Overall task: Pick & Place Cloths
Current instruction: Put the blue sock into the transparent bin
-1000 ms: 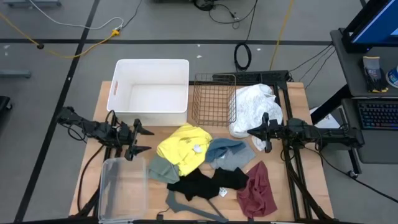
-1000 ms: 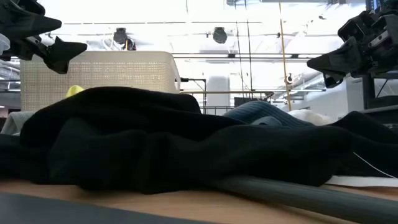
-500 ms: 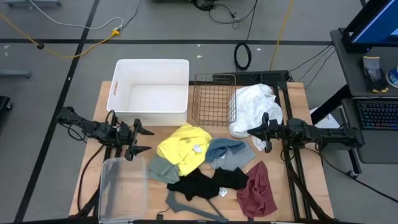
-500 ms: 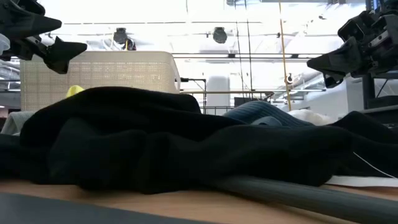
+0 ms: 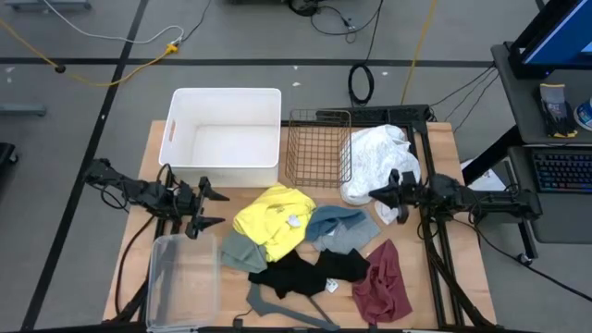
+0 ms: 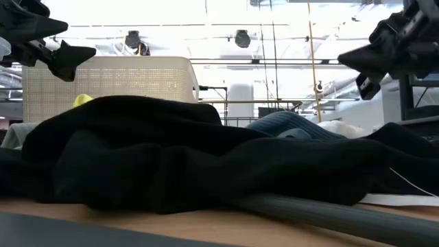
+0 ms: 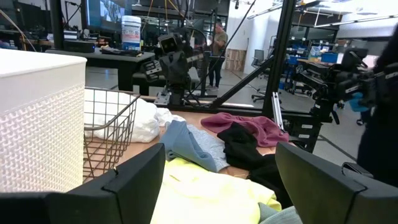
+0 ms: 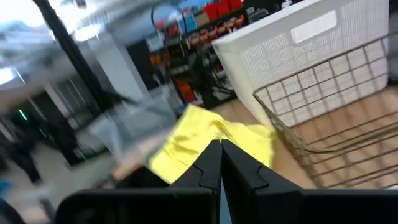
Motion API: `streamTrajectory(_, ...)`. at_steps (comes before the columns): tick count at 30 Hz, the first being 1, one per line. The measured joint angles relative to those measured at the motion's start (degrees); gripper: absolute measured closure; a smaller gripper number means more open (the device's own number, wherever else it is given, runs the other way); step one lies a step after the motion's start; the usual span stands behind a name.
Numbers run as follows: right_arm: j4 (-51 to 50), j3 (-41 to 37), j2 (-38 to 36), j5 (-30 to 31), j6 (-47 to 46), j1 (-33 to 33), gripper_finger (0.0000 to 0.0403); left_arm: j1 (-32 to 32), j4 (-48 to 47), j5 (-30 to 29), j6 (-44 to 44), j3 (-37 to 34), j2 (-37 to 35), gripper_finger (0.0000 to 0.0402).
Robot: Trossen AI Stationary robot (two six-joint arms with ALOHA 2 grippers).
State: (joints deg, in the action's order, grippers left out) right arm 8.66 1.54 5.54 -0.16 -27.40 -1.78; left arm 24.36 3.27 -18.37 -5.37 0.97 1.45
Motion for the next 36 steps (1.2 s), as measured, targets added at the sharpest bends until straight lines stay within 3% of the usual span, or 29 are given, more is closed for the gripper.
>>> streamTrajectory(5,4.49,0.0,0.0,0.04,-7.43,0.01,0.0399,0.0,-0.02,0.0,0.0,0.01,-0.02,0.0091)
streamTrajectory(12,13.14,0.0,0.0,0.27,-11.08,0.02,0.0399,-0.01,0.99,-2.07,0.9,-0.08,-0.01,0.0091)
streamTrajectory(22,16.74,0.0,0.09,6.46,-13.84,-0.02,0.0399,-0.02,13.54,-5.25,2.02,-0.09,-0.02,0.0091)
streamTrajectory(26,19.41,0.96,0.13,6.12,-7.98,0.0,0.0399,-0.02,20.09,-5.22,2.08,-0.05,-0.02,0.0091)
streamTrajectory(31,15.5,8.13,1.16,8.1,7.86,0.0,0.0399,-0.02,24.87,-5.22,2.13,-0.04,-0.02,0.0091)
streamTrajectory(36,-1.67,20.1,4.74,12.78,17.44,-0.01,0.0399,-0.02,25.49,-5.2,-0.24,-0.04,-0.02,0.0091)
